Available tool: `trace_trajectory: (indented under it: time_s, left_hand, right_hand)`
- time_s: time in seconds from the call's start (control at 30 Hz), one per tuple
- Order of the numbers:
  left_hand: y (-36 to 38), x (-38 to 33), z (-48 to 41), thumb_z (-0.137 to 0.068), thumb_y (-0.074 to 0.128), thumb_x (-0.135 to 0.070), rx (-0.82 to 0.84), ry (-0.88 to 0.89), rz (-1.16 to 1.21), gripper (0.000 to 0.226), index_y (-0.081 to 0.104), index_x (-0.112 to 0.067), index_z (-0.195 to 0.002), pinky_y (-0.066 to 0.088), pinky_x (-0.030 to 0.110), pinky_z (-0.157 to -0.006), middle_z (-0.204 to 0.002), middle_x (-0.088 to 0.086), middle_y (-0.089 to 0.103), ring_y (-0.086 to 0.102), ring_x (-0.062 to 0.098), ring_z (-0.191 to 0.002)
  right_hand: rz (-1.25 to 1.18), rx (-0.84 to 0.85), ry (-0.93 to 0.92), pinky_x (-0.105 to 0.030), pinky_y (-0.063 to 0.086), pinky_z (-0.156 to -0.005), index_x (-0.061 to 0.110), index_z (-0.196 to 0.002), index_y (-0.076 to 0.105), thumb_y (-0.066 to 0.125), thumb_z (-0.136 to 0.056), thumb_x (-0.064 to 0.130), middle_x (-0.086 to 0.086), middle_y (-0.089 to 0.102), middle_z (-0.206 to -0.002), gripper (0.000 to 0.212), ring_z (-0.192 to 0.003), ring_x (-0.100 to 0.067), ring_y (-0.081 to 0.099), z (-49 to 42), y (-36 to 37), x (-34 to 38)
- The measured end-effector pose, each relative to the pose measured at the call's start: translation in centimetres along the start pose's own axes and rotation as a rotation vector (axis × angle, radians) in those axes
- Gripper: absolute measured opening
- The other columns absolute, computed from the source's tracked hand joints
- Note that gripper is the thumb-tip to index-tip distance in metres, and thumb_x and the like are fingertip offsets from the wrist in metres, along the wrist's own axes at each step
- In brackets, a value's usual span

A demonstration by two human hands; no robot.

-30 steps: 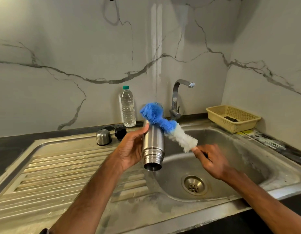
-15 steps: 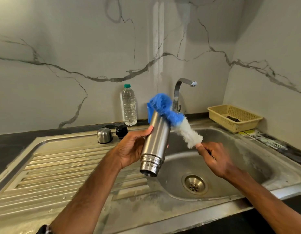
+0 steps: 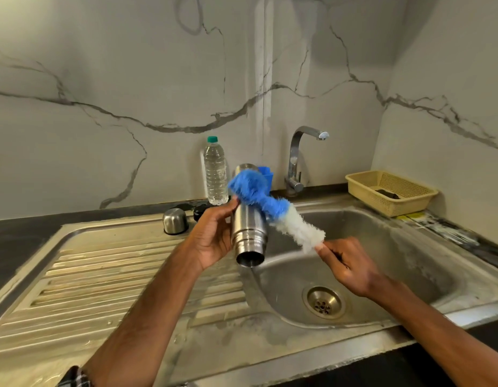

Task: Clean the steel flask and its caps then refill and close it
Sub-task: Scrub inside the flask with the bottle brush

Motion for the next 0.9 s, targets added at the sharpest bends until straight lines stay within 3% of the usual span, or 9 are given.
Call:
trace_trajectory:
  time_s: [0.07, 0.13, 0.27, 0.33, 0.43, 0.57, 0.63, 0.8, 0.9]
  left_hand:
    - [-0.2, -0.7, -0.1, -0.08, 0.065, -0.023, -0.005, 0.048, 0.053, 0.03, 0.065, -0.006, -0.105, 0.062, 0.03, -0.062, -0.08, 0.008, 0.072, 0.071, 0.019, -0.068]
    - [-0.6, -1.4, -0.1, -0.079, 0.063, -0.023, -0.02, 0.081, 0.085, 0.023, 0.065, -0.008, -0.097, 0.058, 0.025, -0.052, -0.069, 0.004, 0.068, 0.068, 0.014, -0.057]
    - [-1.2, -1.5, -0.2, -0.077, 0.077, -0.019, -0.047, 0.093, 0.083, 0.029, 0.069, -0.004, -0.1, 0.06, 0.029, -0.057, -0.081, 0.008, 0.071, 0.071, 0.019, -0.066]
    - [-1.5, -1.5, -0.2, -0.088, 0.071, -0.02, -0.071, 0.103, 0.07, 0.013, 0.07, -0.008, -0.091, 0.057, 0.025, -0.051, -0.072, 0.004, 0.067, 0.067, 0.015, -0.059]
    - [-1.2, -1.3, -0.1, -0.083, 0.068, -0.019, -0.068, 0.088, 0.062, 0.026, 0.065, -0.006, -0.104, 0.06, 0.032, -0.064, -0.084, 0.008, 0.07, 0.069, 0.02, -0.071]
    - [-1.7, -1.5, -0.2, -0.094, 0.062, -0.017, -0.113, 0.095, 0.08, 0.014, 0.069, -0.005, -0.096, 0.061, 0.028, -0.059, -0.08, 0.007, 0.07, 0.069, 0.017, -0.064]
    - [-2.1, -1.5, -0.2, -0.089, 0.068, -0.017, -0.148, 0.093, 0.08, 0.03, 0.064, -0.001, -0.115, 0.06, 0.036, -0.073, -0.098, 0.012, 0.069, 0.07, 0.023, -0.079]
    - [-2.1, -1.9, -0.3, -0.074, 0.071, -0.023, -0.179, 0.151, 0.066, 0.024, 0.065, -0.01, -0.093, 0.057, 0.027, -0.051, -0.08, 0.004, 0.067, 0.065, 0.015, -0.065]
    - [-2.8, -2.3, -0.5, -0.069, 0.076, -0.023, -0.239, 0.168, 0.048, 0.042, 0.062, -0.008, -0.105, 0.061, 0.034, -0.064, -0.092, 0.008, 0.07, 0.07, 0.02, -0.079]
  right_hand:
    - [0.015, 0.048, -0.088, -0.029, 0.026, -0.044, 0.018, -0.058, 0.047, 0.04, -0.102, 0.043, 0.003, 0.039, -0.047, 0.052, -0.039, -0.012, 0.038, 0.3, 0.7, 0.9]
    - [0.052, 0.06, -0.121, -0.023, 0.023, -0.047, 0.021, -0.059, 0.045, 0.04, -0.102, 0.04, 0.006, 0.036, -0.047, 0.048, -0.039, -0.012, 0.037, 0.4, 0.9, 1.0]
    - [0.083, 0.009, -0.082, -0.015, 0.02, -0.052, 0.03, -0.058, 0.037, 0.039, -0.102, 0.043, 0.011, 0.031, -0.047, 0.046, -0.041, -0.01, 0.034, 0.2, 0.4, 1.2]
    - [0.093, 0.02, -0.148, -0.019, 0.02, -0.049, 0.033, -0.06, 0.034, 0.041, -0.102, 0.038, 0.01, 0.03, -0.048, 0.042, -0.039, -0.01, 0.033, 0.2, 0.6, 2.2]
    - [0.081, -0.021, -0.105, -0.022, 0.022, -0.045, 0.031, -0.059, 0.036, 0.039, -0.103, 0.04, 0.011, 0.032, -0.046, 0.045, -0.038, -0.011, 0.036, 0.0, 0.0, 2.0]
    - [0.082, -0.01, -0.131, -0.028, 0.024, -0.043, 0.03, -0.06, 0.038, 0.04, -0.103, 0.039, 0.01, 0.034, -0.046, 0.044, -0.038, -0.01, 0.035, 0.2, 0.4, 2.1]
    - [0.061, -0.038, -0.059, -0.029, 0.026, -0.042, 0.026, -0.057, 0.042, 0.037, -0.102, 0.046, 0.008, 0.037, -0.046, 0.049, -0.038, -0.012, 0.038, 0.0, 0.1, 1.4]
    - [0.083, -0.033, -0.093, -0.039, 0.029, -0.042, 0.025, -0.058, 0.04, 0.039, -0.103, 0.042, 0.008, 0.035, -0.046, 0.048, -0.038, -0.014, 0.037, 0.2, 0.2, 1.8]
    - [0.09, -0.037, -0.07, -0.039, 0.031, -0.043, 0.026, -0.059, 0.041, 0.037, -0.103, 0.045, 0.008, 0.038, -0.047, 0.048, -0.04, -0.014, 0.039, 0.2, -0.1, 1.6]
Point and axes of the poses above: each hand's wrist, its own z-axis away from the middle knuckle, its own y-axis out of the palm, x = y × z, the point moved 10 cm from there along -z, towards the middle knuckle
